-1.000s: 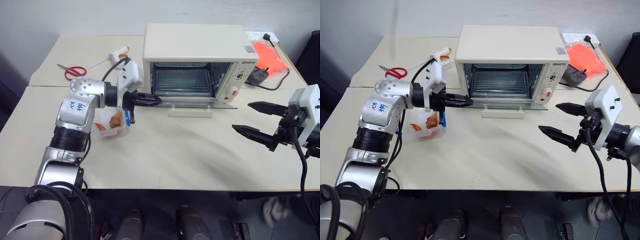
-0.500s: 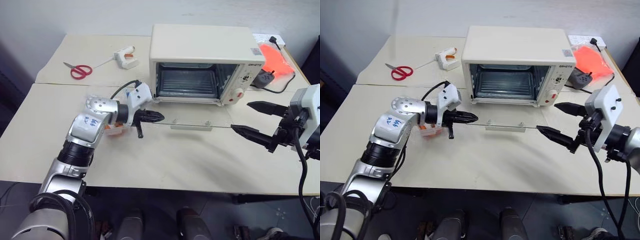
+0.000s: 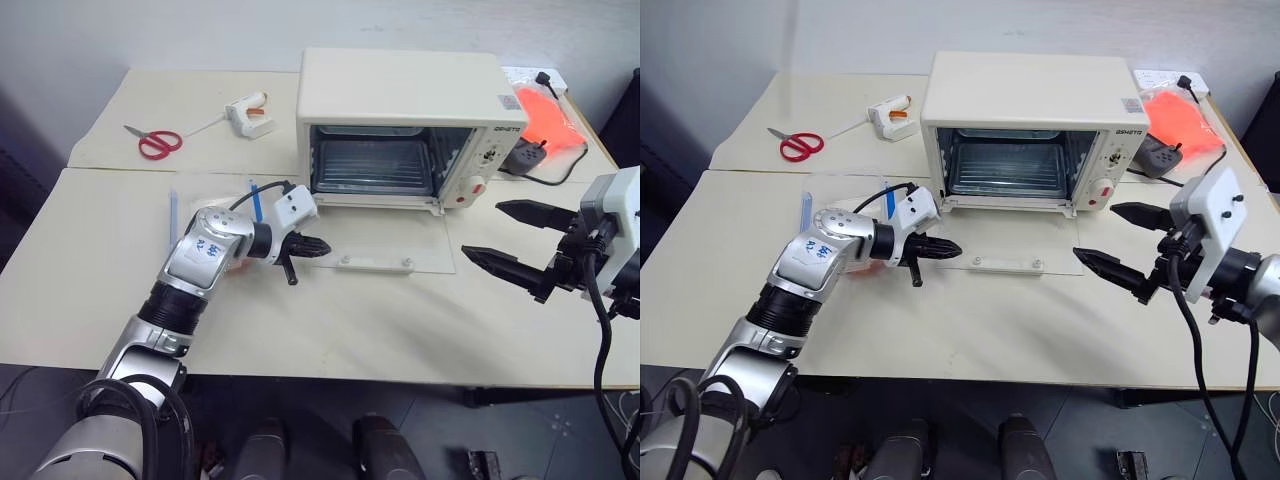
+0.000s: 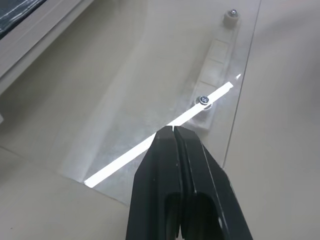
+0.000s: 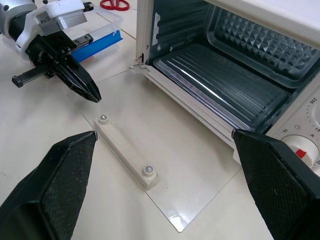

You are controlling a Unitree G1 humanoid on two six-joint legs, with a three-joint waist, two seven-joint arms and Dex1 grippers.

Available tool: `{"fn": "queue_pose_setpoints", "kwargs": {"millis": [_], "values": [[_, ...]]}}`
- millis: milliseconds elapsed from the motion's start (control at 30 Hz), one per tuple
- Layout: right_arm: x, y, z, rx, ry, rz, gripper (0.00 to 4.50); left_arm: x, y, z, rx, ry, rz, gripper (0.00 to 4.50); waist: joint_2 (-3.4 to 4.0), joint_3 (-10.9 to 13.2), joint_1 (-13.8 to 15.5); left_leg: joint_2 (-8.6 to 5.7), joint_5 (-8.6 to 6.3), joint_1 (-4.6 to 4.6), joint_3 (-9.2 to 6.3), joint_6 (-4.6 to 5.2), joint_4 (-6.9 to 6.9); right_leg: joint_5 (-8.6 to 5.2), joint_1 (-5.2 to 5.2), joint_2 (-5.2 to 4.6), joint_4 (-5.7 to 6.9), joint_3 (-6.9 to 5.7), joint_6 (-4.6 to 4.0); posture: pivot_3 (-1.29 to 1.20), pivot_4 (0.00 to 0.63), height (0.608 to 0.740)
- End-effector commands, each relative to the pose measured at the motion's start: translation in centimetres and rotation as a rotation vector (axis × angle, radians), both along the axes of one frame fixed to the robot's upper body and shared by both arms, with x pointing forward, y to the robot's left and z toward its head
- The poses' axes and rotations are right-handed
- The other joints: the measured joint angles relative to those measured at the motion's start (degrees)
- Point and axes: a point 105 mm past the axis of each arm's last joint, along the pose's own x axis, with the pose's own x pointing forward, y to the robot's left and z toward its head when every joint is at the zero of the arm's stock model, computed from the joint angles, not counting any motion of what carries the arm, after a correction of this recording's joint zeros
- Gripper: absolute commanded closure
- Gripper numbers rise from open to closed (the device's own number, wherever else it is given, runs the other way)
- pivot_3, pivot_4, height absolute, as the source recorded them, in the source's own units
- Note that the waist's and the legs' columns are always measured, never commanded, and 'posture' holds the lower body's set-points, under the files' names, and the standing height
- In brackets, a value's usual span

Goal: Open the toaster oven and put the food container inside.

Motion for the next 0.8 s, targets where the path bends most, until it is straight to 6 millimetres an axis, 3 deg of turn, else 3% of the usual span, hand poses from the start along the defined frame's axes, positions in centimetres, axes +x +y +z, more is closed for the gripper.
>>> {"fn": "queue_pose_setpoints", "kwargs": {"millis": [33, 300, 467, 667, 800], "values": [[-0.5, 0.1, 1.2, -0.030, -0.053, 0.002, 0.00, -0.4, 0.1, 3.0, -0.073, -0.042, -0.024, 3.91, 0.00, 0.0, 0.0, 0.00, 0.00, 0.00, 0.00, 0.00, 0.01, 0.00, 0.00, 0.00, 0.01, 0.00, 0.00, 0.00, 0.150, 0.740], [0.2, -0.2, 1.2, -0.054, -0.041, 0.019, 0.00, -2.4, 2.7, 9.0, -0.226, -0.109, 0.008, 1.47, 0.00, 0.0, -0.1, 0.06, 0.01, 0.01, -0.07, -0.01, 0.04, 0.00, 0.03, 0.05, 0.04, -0.06, 0.00, 0.00, 0.150, 0.740], [0.7, -0.2, 1.2, -0.071, -0.033, 0.043, 0.00, -4.0, 5.6, 10.0, -0.220, -0.113, 0.102, 0.01, 0.00, 0.0, -0.1, 0.06, 0.00, 0.01, -0.08, 0.00, 0.03, 0.00, 0.03, 0.04, 0.02, -0.06, 0.00, 0.00, 0.150, 0.740], [1.6, -0.4, 1.0, -0.103, -0.026, 0.075, 0.00, -6.1, 10.5, 9.9, -0.129, -0.129, 0.266, 0.01, -0.01, 0.0, -0.3, 0.07, 0.00, 0.03, -0.07, 0.00, 0.03, 0.00, 0.02, 0.03, 0.01, -0.03, 0.00, 0.00, 0.150, 0.740], [2.0, 0.1, 1.5, -0.128, -0.027, 0.134, 0.00, -7.4, 11.5, 9.0, 0.001, -0.167, 0.301, 0.01, -0.01, 0.0, -0.1, 0.05, -0.01, 0.04, -0.07, 0.01, 0.00, 0.00, 0.04, -0.03, -0.04, -0.04, 0.00, 0.00, 0.150, 0.740]]}}
